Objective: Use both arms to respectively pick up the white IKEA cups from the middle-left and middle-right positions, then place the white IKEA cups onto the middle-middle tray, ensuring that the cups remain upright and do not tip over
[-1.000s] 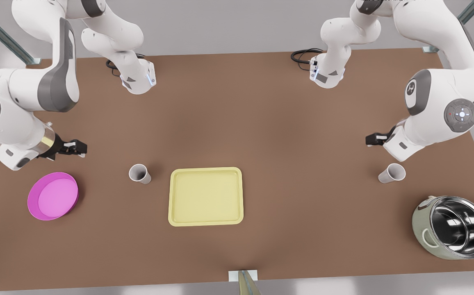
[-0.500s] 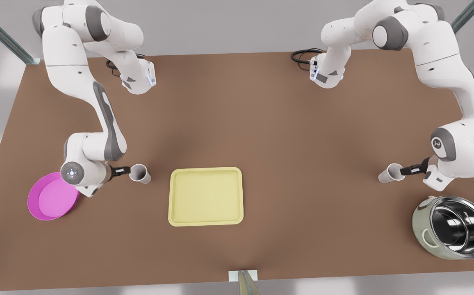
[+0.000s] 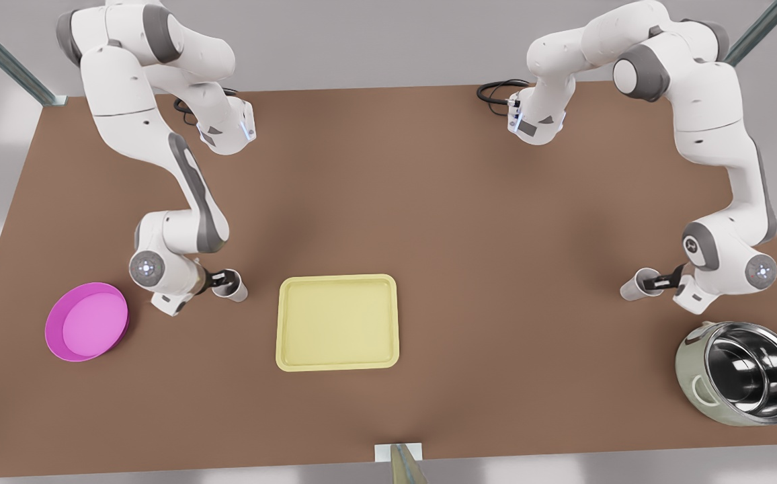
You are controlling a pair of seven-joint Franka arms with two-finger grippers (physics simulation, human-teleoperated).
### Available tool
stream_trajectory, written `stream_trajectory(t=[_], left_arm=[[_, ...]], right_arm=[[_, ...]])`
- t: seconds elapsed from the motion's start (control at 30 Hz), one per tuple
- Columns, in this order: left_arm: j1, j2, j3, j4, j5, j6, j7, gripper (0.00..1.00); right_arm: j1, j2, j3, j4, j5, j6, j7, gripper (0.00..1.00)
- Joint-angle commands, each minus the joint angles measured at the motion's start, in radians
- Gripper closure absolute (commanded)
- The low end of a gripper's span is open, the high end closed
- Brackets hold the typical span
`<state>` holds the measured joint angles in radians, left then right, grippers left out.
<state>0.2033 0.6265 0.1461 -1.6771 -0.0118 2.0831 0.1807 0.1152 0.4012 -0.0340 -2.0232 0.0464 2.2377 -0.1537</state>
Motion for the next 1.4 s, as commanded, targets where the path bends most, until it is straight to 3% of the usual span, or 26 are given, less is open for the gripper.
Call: stream_trajectory(t=[0.0,0.07,0.1,0.13,0.23,0.27,0.33,0.37,0.47,0.57,0.77,0.83,0.93,1.2,1.23,1.27,1.3,1.33,1.37], left_arm=[[-0.001,-0.001,0.0,0.0,-0.014,0.02,-0.01,0.5],[0.001,-0.001,0.0,0.0,-0.054,0.012,-0.012,0.6],[0.001,-0.001,0.0,0.0,-0.054,0.011,-0.012,0.66],[0.001,-0.002,0.0,0.0,-0.056,0.008,-0.012,0.72],[-0.012,-0.027,0.0,0.003,-0.054,-0.018,-0.01,0.79],[-0.033,-0.062,0.0,0.003,-0.054,-0.038,-0.012,0.79],[-0.13,-0.113,-0.002,0.059,-0.048,-0.109,-0.087,0.79],[-0.154,-0.087,-0.042,0.164,-0.05,-0.181,-0.158,0.79],[-0.238,-0.054,-0.232,0.27,-0.043,-0.198,-0.552,0.79],[-0.458,0.007,-0.232,0.342,-0.042,-0.198,-0.969,0.79],[-0.691,0.19,-0.264,0.6,-0.05,-0.158,-1.604,0.79],[-0.717,0.213,-0.333,0.6,-0.051,-0.046,-1.676,0.79],[-0.775,0.286,-0.335,0.602,-0.048,0.121,-1.689,0.79],[-0.78,0.358,-0.33,0.594,-0.022,0.226,-1.684,0.79],[-0.78,0.363,-0.33,0.594,-0.022,0.225,-1.684,0.79],[-0.78,0.364,-0.33,0.594,-0.022,0.226,-1.684,0.66],[-0.78,0.366,-0.33,0.594,-0.022,0.224,-1.684,0.34],[-0.78,0.366,-0.33,0.594,-0.02,0.224,-1.684,0.19],[-0.78,0.366,-0.33,0.594,-0.02,0.224,-1.684,0.16]], right_arm=[[0.0,0.011,0.0,0.0,0.003,0.017,-0.023,0.0],[0.0,0.021,0.005,0.0,0.003,0.017,-0.023,0.0],[-0.002,0.022,0.005,0.0,0.003,0.017,-0.023,0.1],[-0.002,0.027,0.005,0.0,0.003,0.017,-0.024,0.36],[0.0,0.033,0.006,0.008,0.001,0.016,-0.047,0.72],[0.001,0.031,0.006,0.012,0.001,0.014,-0.05,0.79],[0.006,0.031,0.006,0.029,0.001,0.003,-0.05,0.79],[0.008,0.03,0.006,0.04,0.0,-0.003,-0.05,0.79],[0.008,0.031,0.008,0.092,0.013,-0.018,-0.056,0.79],[0.057,0.079,0.006,0.262,0.11,-0.018,-0.043,0.79],[0.153,0.297,0.008,0.587,0.224,-0.07,0.138,0.79],[0.219,0.314,0.006,0.618,0.225,-0.079,0.279,0.79],[0.248,0.329,0.006,0.623,0.222,-0.136,0.316,0.79],[0.276,0.363,0.006,0.612,0.21,-0.23,0.316,0.79],[0.276,0.364,0.006,0.615,0.211,-0.23,0.316,0.62],[0.276,0.369,0.005,0.615,0.21,-0.228,0.315,0.0],[0.276,0.37,0.006,0.615,0.21,-0.227,0.315,0.0],[0.276,0.372,0.005,0.615,0.21,-0.227,0.315,0.0],[0.276,0.372,0.005,0.615,0.21,-0.227,0.315,0.0]])
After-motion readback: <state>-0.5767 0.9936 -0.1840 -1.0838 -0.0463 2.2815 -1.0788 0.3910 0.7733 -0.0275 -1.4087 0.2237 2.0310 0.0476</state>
